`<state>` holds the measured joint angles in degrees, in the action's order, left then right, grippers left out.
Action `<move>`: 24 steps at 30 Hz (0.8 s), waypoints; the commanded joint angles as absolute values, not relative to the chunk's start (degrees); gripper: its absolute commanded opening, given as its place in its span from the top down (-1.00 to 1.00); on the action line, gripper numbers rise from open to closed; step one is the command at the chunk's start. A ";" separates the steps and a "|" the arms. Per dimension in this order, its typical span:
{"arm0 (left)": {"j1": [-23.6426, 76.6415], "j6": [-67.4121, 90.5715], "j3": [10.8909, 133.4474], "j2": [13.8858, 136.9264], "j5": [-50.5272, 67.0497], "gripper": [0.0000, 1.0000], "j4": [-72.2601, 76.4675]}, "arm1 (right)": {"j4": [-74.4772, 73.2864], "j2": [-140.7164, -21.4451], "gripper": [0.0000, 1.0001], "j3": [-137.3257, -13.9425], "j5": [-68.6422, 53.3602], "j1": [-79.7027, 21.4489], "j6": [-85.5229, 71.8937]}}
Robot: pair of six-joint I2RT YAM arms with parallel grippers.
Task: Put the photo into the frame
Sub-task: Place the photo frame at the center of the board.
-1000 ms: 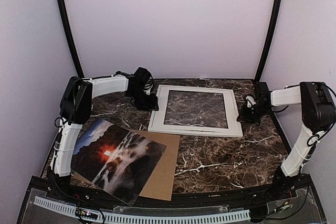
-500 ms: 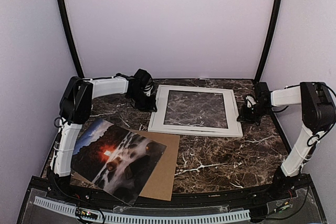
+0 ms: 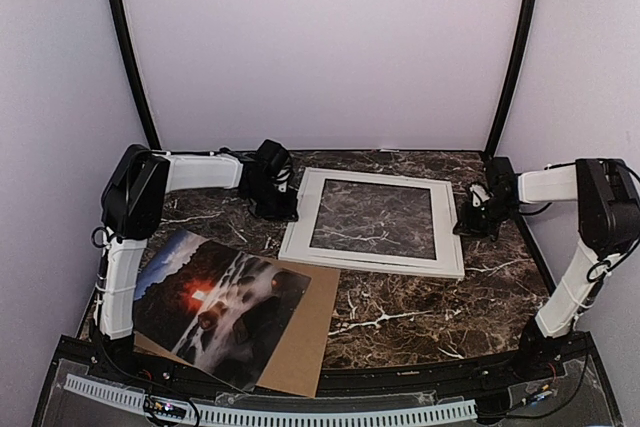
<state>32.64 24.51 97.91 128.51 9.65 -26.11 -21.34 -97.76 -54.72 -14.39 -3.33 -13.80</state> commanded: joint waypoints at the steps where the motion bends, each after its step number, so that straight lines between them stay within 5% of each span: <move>1: 35.54 24.86 94.45 123.66 13.07 0.61 -28.13 | -22.67 -94.73 0.47 -55.35 -12.00 -3.52 -13.96; 13: 35.53 24.00 98.58 123.55 8.18 -0.03 -27.58 | -17.42 -99.70 0.28 -66.00 -12.49 -4.16 -15.69; 24: 35.42 22.90 102.51 123.00 3.42 -0.33 -28.00 | -13.49 -113.68 0.28 -80.44 -16.31 -5.29 -18.26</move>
